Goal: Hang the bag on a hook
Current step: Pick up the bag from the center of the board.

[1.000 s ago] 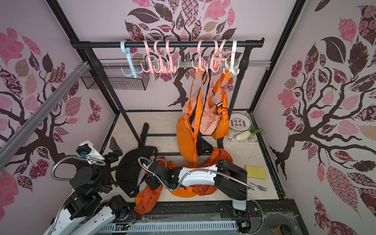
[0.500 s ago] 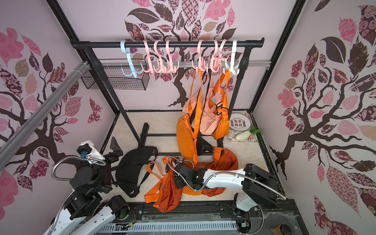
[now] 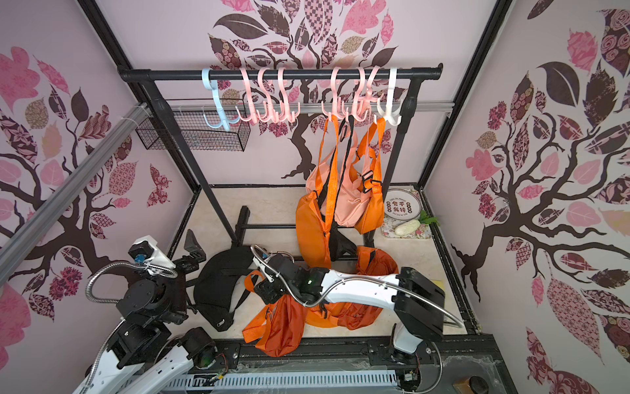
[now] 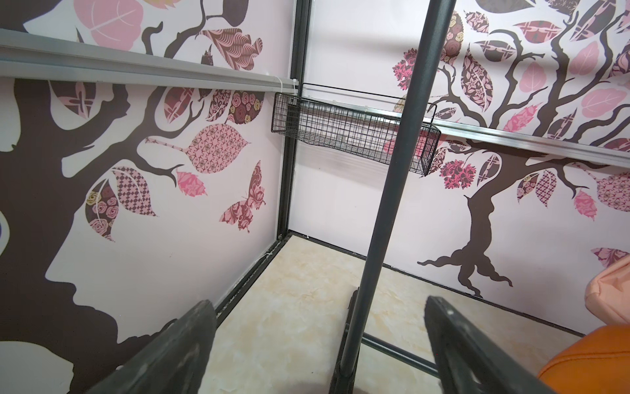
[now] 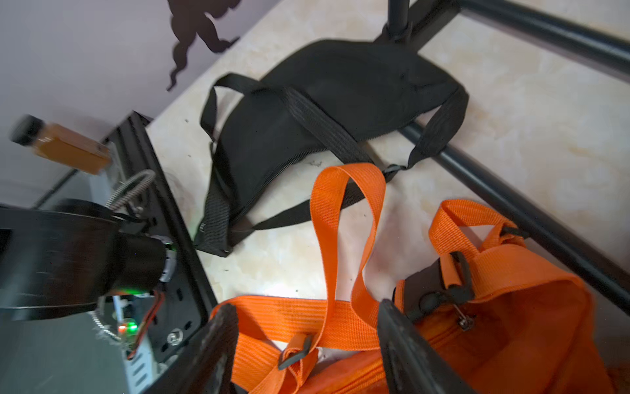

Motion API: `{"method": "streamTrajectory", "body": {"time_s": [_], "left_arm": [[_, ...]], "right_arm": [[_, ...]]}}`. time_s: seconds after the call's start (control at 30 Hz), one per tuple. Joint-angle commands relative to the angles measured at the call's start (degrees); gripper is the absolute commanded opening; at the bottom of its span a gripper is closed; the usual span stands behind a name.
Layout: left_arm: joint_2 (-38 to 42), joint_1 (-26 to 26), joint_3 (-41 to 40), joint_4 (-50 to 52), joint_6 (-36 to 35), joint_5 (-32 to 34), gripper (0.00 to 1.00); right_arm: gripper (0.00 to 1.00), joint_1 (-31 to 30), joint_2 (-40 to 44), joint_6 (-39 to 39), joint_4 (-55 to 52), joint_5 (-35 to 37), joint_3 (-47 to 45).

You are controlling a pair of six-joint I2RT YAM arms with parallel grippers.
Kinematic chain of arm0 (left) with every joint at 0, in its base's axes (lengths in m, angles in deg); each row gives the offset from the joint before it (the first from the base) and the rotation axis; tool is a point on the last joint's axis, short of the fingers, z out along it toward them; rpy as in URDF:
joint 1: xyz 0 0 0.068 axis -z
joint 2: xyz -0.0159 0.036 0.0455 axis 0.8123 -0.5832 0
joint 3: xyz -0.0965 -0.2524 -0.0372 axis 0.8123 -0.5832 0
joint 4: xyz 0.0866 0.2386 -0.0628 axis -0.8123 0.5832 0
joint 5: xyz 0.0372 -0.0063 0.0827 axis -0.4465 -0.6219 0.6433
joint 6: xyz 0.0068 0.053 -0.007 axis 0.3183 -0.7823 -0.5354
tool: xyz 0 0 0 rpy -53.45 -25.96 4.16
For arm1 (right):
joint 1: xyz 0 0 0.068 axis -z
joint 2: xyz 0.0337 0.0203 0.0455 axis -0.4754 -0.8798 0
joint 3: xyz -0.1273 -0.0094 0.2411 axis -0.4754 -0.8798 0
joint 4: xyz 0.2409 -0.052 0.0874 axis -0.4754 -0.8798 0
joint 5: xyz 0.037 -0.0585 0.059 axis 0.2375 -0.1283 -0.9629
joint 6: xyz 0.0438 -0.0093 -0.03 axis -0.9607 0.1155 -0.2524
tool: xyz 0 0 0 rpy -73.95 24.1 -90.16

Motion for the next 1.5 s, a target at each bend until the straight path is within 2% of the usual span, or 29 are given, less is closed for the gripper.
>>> {"method": "streamTrajectory", "body": {"time_s": [0.0,0.13,0.27,0.47,0.5,0.57,0.8,0.87,0.93,1.1,1.3,1.47], "left_arm": [[0.51,-0.11,-0.6,-0.51,-0.35,0.23,0.98],[0.44,-0.04,-0.5,-0.49,-0.27,-0.06,0.98],[0.57,-0.06,-0.46,-0.4,-0.25,-0.05,0.98],[0.43,-0.05,-0.59,-0.4,-0.17,-0.23,0.98],[0.35,-0.04,-0.58,-0.43,-0.14,-0.26,0.98],[0.29,-0.11,-0.55,-0.31,-0.07,-0.4,0.98],[-0.01,-0.08,-0.48,0.0,0.28,-1.45,0.98],[-0.27,-0.06,-0.43,0.25,0.4,-2.23,0.98],[-0.38,-0.07,-0.44,0.42,0.35,-3.17,0.98],[-0.05,0.02,0.27,1.49,-0.99,-11.23,0.97],[1.13,1.28,4.26,2.3,-1.82,-30.48,0.94],[-5.38,1.93,12.43,7.22,1.0,-48.74,0.87]], "right_arm": [[0.67,-0.08,-4.36,4.42,-0.6,3.15,3.16],[0.67,0.2,-9.87,6.53,0.79,7.1,5.01],[0.66,0.47,-16.1,7.92,1.08,7.14,8.04],[0.6,1.29,-20.04,9.31,4.06,9.47,10.67],[0.55,1.75,-20.72,9.21,4.02,9.02,11.16],[0.38,2.39,-21.57,9.11,3.53,8.41,12.25],[0.07,2.6,-18.71,11.46,5.06,7.15,10.98],[0.0,2.55,-17.11,12.14,4.59,7.42,10.56],[0.0,2.6,-14.58,12.92,5.08,7.65,9.62],[0.0,2.64,-4.95,14.72,2.46,10.59,9.73],[0.0,2.69,8.42,18.56,-2.22,19.83,14.08],[0.0,2.62,12.67,22.23,-7.91,26.86,21.61]]}}
